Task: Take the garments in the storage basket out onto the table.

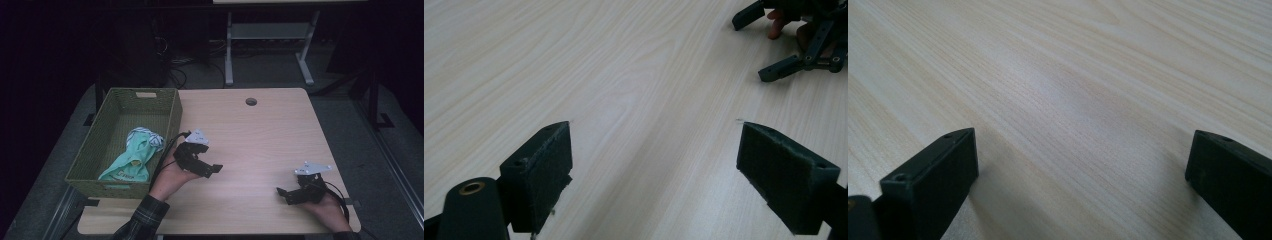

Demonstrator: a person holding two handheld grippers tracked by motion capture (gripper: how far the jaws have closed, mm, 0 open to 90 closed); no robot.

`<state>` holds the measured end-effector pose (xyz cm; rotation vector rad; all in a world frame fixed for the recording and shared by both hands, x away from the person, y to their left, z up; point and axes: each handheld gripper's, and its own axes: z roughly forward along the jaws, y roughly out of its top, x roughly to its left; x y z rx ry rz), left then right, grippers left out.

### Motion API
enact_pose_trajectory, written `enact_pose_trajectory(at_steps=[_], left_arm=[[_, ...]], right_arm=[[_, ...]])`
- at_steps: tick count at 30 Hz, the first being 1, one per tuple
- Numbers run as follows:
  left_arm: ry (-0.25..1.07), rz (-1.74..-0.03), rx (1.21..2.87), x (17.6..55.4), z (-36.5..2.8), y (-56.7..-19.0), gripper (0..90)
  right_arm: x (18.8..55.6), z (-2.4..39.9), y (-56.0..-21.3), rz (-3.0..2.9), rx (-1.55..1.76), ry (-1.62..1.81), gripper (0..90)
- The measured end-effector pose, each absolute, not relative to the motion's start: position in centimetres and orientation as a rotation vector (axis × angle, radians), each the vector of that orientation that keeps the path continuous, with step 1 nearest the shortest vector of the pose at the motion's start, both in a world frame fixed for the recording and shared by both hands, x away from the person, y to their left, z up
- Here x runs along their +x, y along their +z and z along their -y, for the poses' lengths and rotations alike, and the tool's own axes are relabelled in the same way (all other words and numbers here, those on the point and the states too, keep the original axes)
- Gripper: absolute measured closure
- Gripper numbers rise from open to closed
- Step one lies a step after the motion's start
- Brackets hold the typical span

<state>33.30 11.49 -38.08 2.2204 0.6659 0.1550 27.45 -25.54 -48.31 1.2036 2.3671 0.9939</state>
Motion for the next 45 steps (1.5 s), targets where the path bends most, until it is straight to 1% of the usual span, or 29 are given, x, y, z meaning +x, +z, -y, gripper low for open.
enact_pose_trajectory(at_steps=[17,26,45], left_arm=[[0.163,-0.64,2.232,34.0,-11.8,-36.4,14.0],[0.192,-0.649,2.225,34.1,-13.3,-35.4,14.0],[0.238,-0.67,2.237,34.2,-15.6,-34.6,14.2]], right_arm=[[27.5,25.5,-48.3,-2.367,1.203,0.995,0.1],[27.4,25.5,-48.3,-2.367,1.203,0.994,0.1],[27.5,25.5,-48.3,-2.368,1.202,0.993,0.0]])
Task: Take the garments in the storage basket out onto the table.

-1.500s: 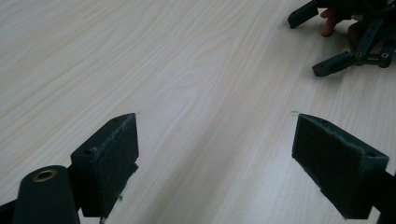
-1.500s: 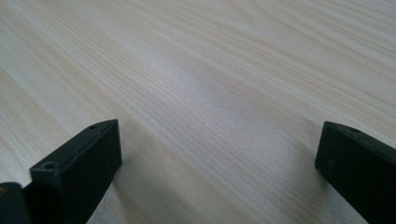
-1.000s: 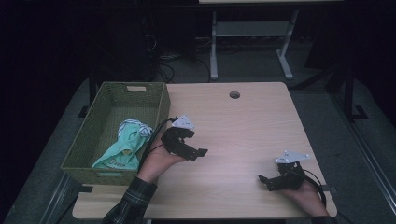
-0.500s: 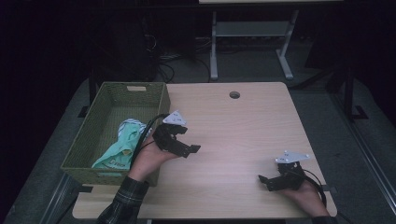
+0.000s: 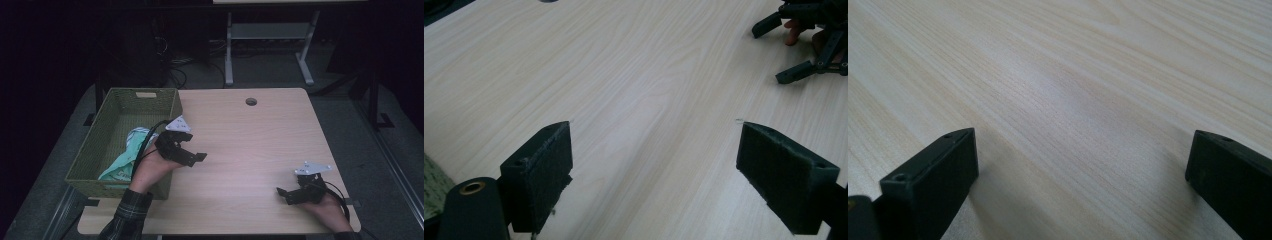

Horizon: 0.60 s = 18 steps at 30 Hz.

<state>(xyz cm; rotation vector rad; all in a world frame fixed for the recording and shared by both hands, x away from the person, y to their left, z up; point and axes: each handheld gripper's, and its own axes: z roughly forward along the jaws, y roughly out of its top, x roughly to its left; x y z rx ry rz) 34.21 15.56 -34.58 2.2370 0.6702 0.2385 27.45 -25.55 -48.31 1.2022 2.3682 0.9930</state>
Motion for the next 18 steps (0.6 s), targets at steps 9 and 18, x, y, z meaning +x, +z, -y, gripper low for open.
enact_pose_trajectory(at_steps=[9,18], left_arm=[[0.253,-0.705,2.228,34.3,-16.8,-34.3,14.2],[0.28,-0.742,2.222,34.4,-18.3,-34.0,14.2]], right_arm=[[27.4,25.5,-48.3,-2.369,1.203,0.992,0.1],[27.4,25.5,-48.3,-2.369,1.203,0.993,0.1]])
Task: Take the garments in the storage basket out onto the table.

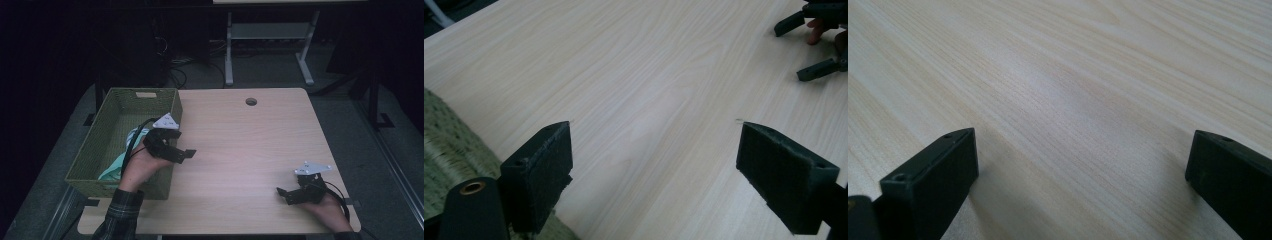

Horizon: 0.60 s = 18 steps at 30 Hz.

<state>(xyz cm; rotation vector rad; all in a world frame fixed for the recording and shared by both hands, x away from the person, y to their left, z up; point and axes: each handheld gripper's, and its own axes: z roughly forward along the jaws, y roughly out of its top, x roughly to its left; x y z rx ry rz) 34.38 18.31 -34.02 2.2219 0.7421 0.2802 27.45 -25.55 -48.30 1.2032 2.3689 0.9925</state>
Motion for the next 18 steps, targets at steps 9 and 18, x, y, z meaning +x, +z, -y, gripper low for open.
enact_pose_trajectory(at_steps=[9,18], left_arm=[[0.313,-0.793,2.209,34.5,-19.8,-33.8,14.5],[0.336,-0.833,2.183,34.5,-21.1,-33.5,14.5]], right_arm=[[27.4,25.5,-48.3,-2.368,1.203,0.993,0.1],[27.4,25.5,-48.3,-2.369,1.203,0.992,0.0]])
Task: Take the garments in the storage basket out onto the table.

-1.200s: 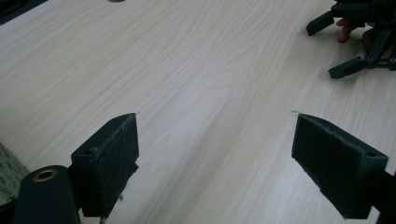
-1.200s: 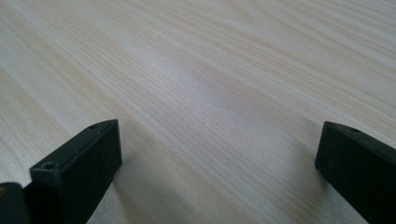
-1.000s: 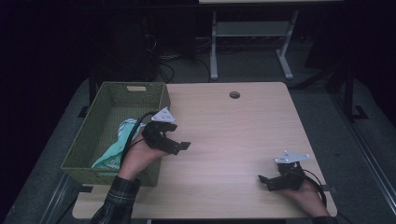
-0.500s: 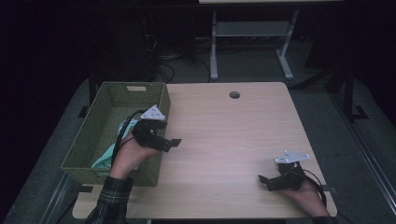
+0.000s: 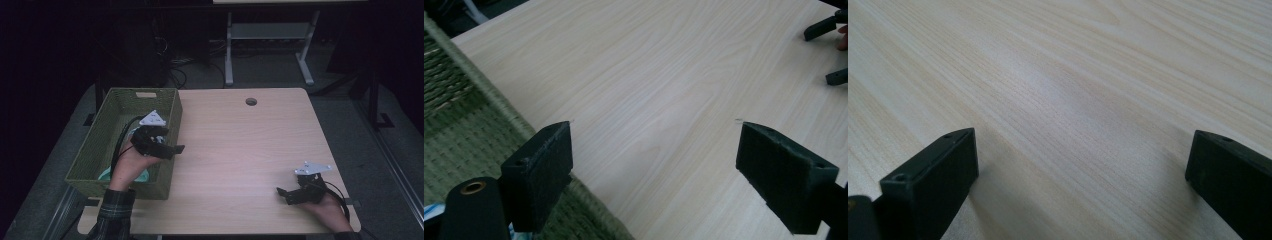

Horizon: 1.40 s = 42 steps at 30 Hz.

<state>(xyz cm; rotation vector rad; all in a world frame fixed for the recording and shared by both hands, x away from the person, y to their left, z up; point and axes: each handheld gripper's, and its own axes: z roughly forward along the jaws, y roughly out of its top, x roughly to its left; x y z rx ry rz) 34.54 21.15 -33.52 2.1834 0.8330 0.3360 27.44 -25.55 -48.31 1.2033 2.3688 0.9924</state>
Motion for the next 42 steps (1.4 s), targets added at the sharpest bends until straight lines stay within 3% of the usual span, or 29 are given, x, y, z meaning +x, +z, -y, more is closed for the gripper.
enact_pose_trajectory(at_steps=[39,42], left_arm=[[0.483,-1.082,2.096,35.4,-29.5,-34.7,14.5],[0.492,-1.086,2.095,35.6,-29.9,-35.3,18.4]], right_arm=[[27.5,25.6,-48.3,-2.369,1.197,0.994,0.0],[27.5,25.6,-48.3,-2.369,1.197,0.993,0.0]])
